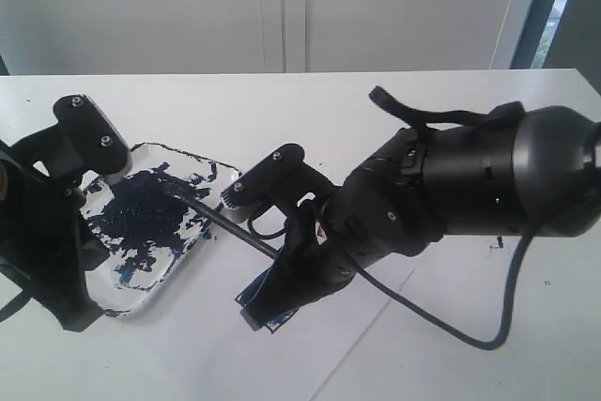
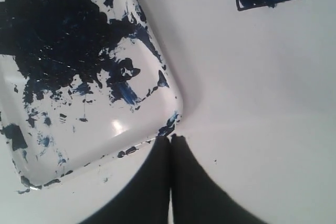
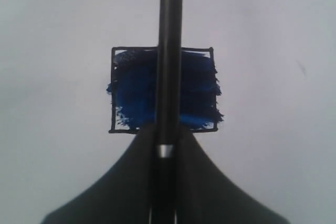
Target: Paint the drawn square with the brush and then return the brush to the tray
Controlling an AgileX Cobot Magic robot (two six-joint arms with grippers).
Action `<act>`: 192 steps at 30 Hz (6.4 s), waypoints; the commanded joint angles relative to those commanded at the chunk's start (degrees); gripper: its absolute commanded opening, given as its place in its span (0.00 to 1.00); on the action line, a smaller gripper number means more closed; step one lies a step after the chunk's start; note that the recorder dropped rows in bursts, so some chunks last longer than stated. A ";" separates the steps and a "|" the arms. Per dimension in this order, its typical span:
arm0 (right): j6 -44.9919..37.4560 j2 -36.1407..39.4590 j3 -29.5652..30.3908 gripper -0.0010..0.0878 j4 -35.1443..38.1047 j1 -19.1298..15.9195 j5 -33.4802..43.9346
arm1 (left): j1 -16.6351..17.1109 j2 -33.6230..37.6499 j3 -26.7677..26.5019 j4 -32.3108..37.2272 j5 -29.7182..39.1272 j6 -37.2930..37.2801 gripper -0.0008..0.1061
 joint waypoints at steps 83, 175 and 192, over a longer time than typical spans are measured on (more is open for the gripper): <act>16.50 -77.19 10.66 0.27 -34.95 0.00 26.05 | 40.19 -58.45 29.46 -32.05 -8.79 8.40 0.01; -8.25 -99.97 56.60 0.27 6.44 -44.54 -1.45 | 39.94 -58.45 30.40 -34.03 -9.05 10.38 0.01; -10.04 -99.97 56.60 0.27 6.40 -44.54 -1.45 | 39.94 -58.45 30.40 -34.03 -9.05 10.38 0.01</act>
